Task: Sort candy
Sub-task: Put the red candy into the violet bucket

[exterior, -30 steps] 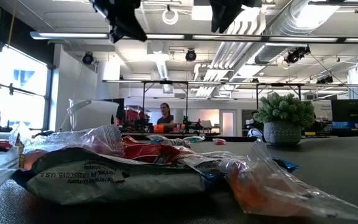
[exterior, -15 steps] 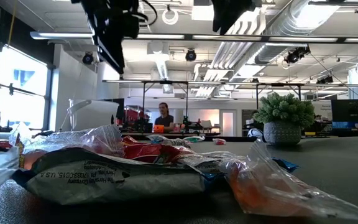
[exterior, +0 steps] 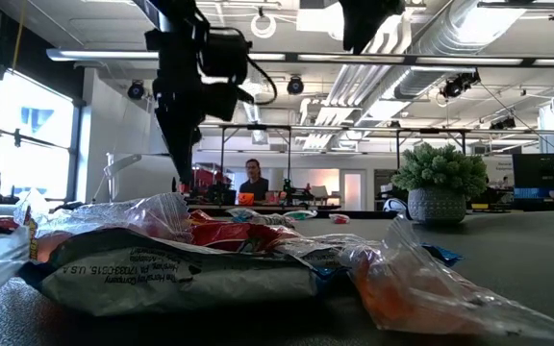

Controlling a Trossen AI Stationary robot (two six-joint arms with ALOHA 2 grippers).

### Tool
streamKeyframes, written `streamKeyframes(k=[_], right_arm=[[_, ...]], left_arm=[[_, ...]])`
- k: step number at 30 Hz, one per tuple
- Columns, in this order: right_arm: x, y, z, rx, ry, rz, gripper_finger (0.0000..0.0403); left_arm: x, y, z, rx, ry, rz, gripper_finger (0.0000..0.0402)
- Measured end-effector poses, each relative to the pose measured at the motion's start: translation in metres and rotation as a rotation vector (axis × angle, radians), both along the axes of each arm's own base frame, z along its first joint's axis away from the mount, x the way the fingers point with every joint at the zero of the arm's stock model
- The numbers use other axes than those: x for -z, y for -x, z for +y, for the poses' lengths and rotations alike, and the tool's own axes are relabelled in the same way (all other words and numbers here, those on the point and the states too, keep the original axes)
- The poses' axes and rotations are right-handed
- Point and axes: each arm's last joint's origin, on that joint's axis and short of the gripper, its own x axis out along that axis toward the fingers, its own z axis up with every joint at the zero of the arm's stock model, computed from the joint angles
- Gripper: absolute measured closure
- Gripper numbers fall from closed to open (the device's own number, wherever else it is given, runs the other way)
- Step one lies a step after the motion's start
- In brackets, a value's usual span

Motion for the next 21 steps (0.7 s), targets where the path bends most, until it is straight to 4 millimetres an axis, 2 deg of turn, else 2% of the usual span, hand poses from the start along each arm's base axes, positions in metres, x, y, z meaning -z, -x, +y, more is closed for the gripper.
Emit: streamKeyframes(k=[8,15,21], right_arm=[[0.001,0.003,0.005,-0.016,-0.002,0.036,0.0251],[0.001,0.003,0.005,-0.016,-0.002,0.039,0.0251],[0.001,0.003,0.005,-0.017,-0.006,0.039,0.0251]], left_arm=[[0.03,-0.02,0.0,0.022,-0.003,-0.003,0.0238],[0.057,-0.025,0.003,0.084,-0.013,0.07,0.0238],[0.072,-0.028,0.005,0.108,-0.039,0.121,0.0238]])
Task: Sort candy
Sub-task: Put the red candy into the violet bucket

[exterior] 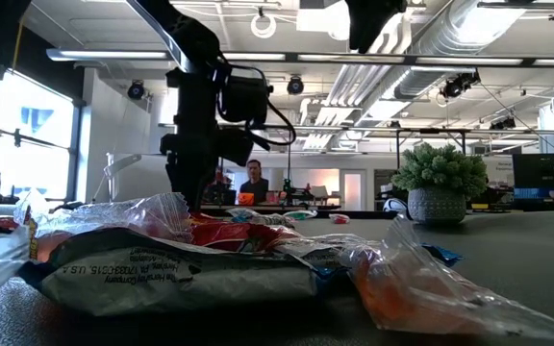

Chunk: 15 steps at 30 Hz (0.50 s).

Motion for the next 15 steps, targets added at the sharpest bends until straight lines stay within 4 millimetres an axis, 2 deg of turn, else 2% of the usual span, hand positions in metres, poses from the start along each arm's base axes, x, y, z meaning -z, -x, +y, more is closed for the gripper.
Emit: streamKeyframes(k=[5,8,11,15], right_arm=[[0.0001,0.0,0.0003,-0.002,-0.007,0.0,0.0251],[0.0001,0.0,0.0003,-0.002,-0.007,0.0,0.0251],[0.0001,0.0,0.0003,-0.002,-0.007,0.0,0.0251],[0.0001,0.0,0.0003,-0.002,-0.007,0.0,0.0251]], left_arm=[[0.0019,-0.0003,0.0001,-0.041,-0.004,0.006,0.024],[0.0024,-0.0005,0.0002,-0.099,-0.005,0.01,0.0256],[0.0027,-0.0008,0.0007,-0.157,-0.008,0.011,0.0298],[0.0027,-0.0009,0.0005,-0.204,-0.001,0.011,0.0375]])
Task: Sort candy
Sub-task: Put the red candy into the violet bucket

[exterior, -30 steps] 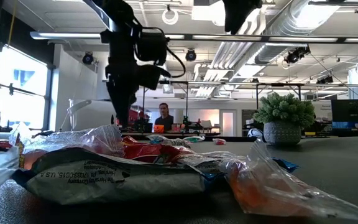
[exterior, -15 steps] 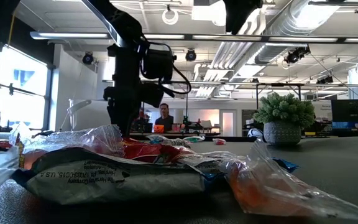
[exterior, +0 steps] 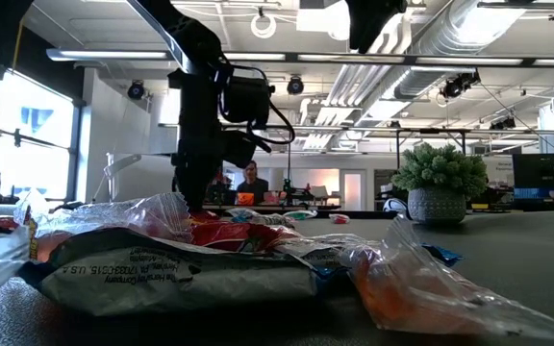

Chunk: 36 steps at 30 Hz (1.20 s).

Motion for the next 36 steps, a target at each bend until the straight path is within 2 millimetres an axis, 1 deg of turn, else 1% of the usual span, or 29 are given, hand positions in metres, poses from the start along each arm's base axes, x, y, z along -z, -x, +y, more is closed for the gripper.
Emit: streamKeyframes(k=[2,5,11,17,21,23,26,30,33,36], right_arm=[[0.0,0.0,0.0,0.0,0.0,0.0,0.0251],[0.0,0.0,0.0,0.0,0.0,0.0,0.0251],[0.0,0.0,0.001,-0.004,0.0,0.0,0.0251],[0.0,0.0,0.002,-0.013,-0.003,0.002,0.0251],[0.0,0.0,0.002,-0.031,0.002,0.01,0.0251],[0.0,0.0,0.002,-0.033,0.002,0.011,0.0251],[0.0,0.0,0.003,-0.051,0.006,0.017,0.0252],[0.0,0.0,0.004,-0.066,0.004,0.021,0.0252],[0.0,0.0,0.006,-0.086,0.007,0.027,0.0252],[0.0,-0.001,0.01,-0.106,0.009,0.03,0.0252]], left_arm=[[0.0,0.0,0.0,-0.02,0.003,-0.001,0.0392],[-0.003,0.0,0.0,-0.039,0.003,-0.012,0.039],[-0.023,0.004,-0.001,-0.074,-0.028,-0.074,0.0399],[-0.07,0.017,-0.006,-0.14,-0.034,-0.187,0.0401],[-0.109,0.033,-0.018,-0.199,0.008,-0.291,0.0401],[-0.128,0.042,-0.027,-0.248,0.049,-0.353,0.0401],[-0.155,0.058,-0.046,-0.296,0.137,-0.425,0.0401],[-0.181,0.077,-0.078,-0.332,0.275,-0.468,0.0401],[-0.194,0.089,-0.108,-0.354,0.357,-0.472,0.0401],[-0.197,0.099,-0.141,-0.382,0.415,-0.407,0.0401]])
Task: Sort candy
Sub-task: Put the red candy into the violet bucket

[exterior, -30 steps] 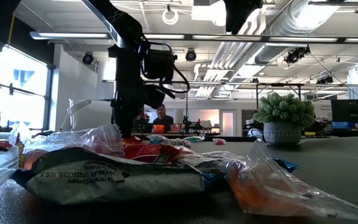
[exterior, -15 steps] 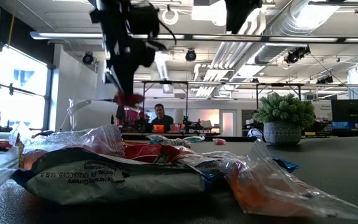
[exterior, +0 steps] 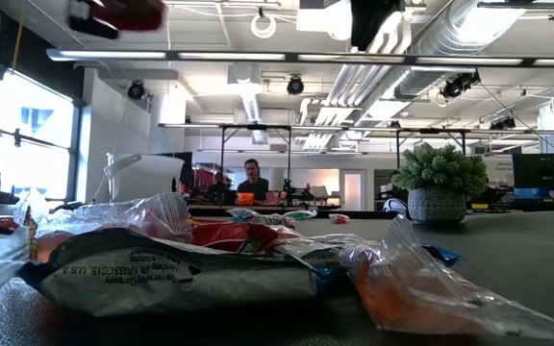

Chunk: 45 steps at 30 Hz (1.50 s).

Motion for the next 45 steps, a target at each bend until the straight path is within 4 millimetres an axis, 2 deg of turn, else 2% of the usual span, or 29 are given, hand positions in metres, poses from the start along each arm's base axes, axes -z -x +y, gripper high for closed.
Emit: streamKeyframes(k=[7,11,15,22,30,33,36,40,45], right_arm=[[0.0,0.0,0.011,-0.055,0.004,0.008,0.0252],[0.0,0.0,0.017,-0.075,0.004,0.009,0.0252],[0.0,0.0,0.023,-0.093,0.005,0.008,0.0252],[0.0,0.0,0.033,-0.125,0.004,0.008,0.0252],[0.0,0.002,0.048,-0.161,0.002,0.004,0.0252],[0.0,0.002,0.053,-0.173,0.001,0.003,0.0252],[0.0,0.003,0.057,-0.18,-0.001,0.0,0.0252],[0.0,0.004,0.061,-0.19,-0.002,-0.001,0.0252],[0.0,0.004,0.061,-0.191,-0.002,-0.001,0.0252]], left_arm=[[0.005,0.028,-0.076,0.005,0.187,0.255,0.0401],[0.01,0.043,-0.104,-0.074,0.195,0.345,0.0401],[0.017,0.05,-0.121,-0.158,0.128,0.332,0.0401],[0.03,0.047,-0.138,-0.166,0.069,0.328,0.0378],[0.05,0.037,-0.154,0.004,-0.024,0.322,0.0332],[0.056,0.03,-0.154,0.036,-0.013,0.355,0.032],[0.054,0.022,-0.155,0.04,0.04,0.325,0.0313],[0.041,0.016,-0.152,0.004,0.074,0.169,0.0312],[0.026,0.014,-0.137,-0.08,0.052,0.039,0.0312]])
